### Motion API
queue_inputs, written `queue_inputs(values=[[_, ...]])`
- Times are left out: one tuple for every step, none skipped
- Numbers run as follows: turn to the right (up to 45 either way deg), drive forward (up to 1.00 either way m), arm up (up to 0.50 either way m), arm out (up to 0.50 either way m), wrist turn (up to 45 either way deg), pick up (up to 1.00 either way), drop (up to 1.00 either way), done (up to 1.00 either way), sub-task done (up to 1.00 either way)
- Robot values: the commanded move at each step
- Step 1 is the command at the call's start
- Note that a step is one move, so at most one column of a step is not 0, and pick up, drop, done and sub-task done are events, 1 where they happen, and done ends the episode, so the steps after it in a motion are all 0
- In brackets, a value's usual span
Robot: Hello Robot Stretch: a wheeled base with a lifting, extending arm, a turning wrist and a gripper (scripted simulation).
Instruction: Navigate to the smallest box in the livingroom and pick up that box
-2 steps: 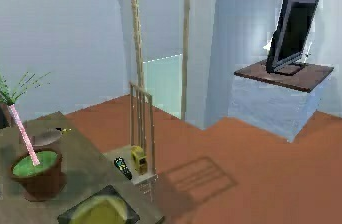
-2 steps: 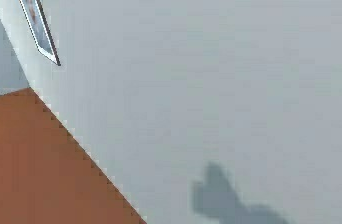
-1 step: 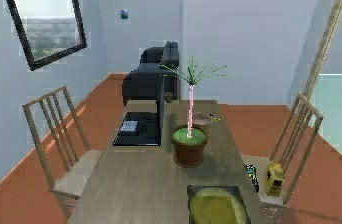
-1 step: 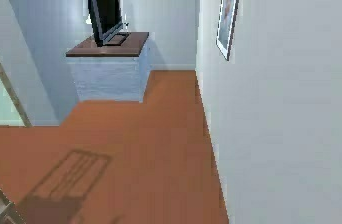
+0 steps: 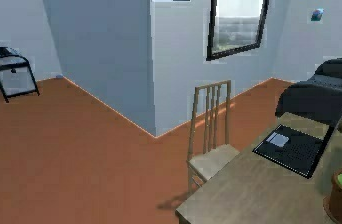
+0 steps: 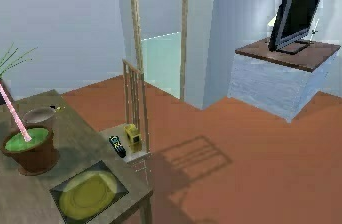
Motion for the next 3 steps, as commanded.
queue_inputs(values=[[-9.0,0.00,0.00,0.00,0.0,0.00,0.00,0.00,0.00],[45.0,0.00,0.00,0.00,0.0,0.00,0.00,0.00,0.00],[45.0,0.00,0.00,0.00,0.0,0.00,0.00,0.00,0.00]])
